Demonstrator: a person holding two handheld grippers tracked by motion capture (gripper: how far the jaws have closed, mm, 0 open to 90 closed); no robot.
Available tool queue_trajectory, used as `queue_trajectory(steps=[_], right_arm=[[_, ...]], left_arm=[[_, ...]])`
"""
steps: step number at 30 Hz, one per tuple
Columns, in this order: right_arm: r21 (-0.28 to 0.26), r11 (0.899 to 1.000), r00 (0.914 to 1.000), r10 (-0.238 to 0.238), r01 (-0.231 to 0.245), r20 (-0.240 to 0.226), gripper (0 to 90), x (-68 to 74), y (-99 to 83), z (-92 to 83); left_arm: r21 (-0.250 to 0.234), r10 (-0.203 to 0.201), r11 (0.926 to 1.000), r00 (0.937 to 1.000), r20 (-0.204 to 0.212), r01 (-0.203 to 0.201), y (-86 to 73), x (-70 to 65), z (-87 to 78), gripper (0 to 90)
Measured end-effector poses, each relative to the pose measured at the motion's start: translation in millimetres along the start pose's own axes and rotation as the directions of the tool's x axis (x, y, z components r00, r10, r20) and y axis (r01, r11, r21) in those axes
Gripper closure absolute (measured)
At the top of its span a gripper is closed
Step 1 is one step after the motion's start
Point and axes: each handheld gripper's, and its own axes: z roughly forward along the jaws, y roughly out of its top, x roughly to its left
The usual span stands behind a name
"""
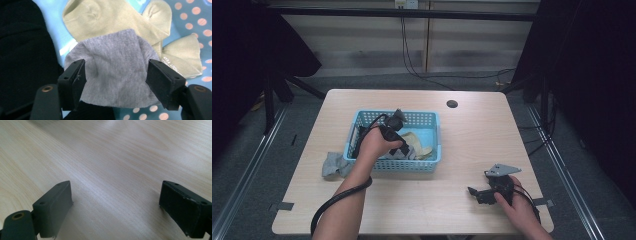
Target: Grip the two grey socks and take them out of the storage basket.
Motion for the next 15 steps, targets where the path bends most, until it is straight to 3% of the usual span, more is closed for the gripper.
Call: queue_trajectory(steps=[6, 15], right_arm=[[0.003, 1.0, 1.0, 0.005, -0.005, 0.0, 10.6, 0.4, 0.0, -0.2], [0.002, 1.0, 1.0, 0.003, -0.003, 0.0, 10.6, 0.3, 0.0, -0.2]], left_arm=[[-0.003, 0.003, 1.0, 0.9999, 0.01, -0.003, -0.3, -4.8, 4.0, 28.1], [0.034, 0.007, 0.9994, 0.9998, 0.021, -0.008, -2.7, -3.7, 14.4, 26.2]])
